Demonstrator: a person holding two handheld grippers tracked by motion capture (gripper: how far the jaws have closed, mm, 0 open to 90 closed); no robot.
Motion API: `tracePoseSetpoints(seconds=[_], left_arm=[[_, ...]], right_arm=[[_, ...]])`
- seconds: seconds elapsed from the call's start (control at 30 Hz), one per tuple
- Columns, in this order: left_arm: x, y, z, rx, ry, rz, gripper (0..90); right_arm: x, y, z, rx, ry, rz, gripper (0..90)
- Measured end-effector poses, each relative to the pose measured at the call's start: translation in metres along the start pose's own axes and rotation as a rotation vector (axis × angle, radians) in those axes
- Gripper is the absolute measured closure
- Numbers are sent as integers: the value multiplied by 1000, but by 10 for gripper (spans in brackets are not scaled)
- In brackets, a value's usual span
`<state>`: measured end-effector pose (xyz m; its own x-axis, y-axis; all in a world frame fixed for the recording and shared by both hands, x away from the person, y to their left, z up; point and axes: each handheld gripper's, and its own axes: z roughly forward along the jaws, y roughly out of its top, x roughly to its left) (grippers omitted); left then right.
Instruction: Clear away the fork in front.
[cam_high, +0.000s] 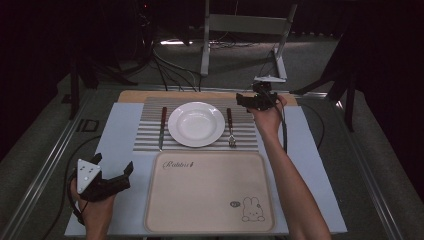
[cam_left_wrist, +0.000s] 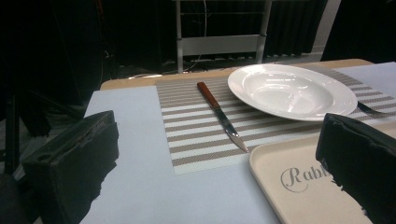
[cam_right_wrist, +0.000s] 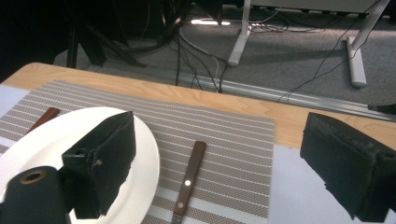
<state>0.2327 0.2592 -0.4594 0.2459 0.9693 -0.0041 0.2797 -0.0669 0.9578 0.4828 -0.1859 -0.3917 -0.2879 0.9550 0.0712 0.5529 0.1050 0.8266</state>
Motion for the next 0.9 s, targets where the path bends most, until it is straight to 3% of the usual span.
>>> tracePoseSetpoints(seconds=[0.67, 0.9], left_arm=[[2, 0, -1, -6, 1, -8, 0], [3, -1, -1, -4, 1, -14, 0]], right_arm=[[14, -31, 43, 108, -21, -26, 105], [12, -49, 63, 194, -35, -8, 138]])
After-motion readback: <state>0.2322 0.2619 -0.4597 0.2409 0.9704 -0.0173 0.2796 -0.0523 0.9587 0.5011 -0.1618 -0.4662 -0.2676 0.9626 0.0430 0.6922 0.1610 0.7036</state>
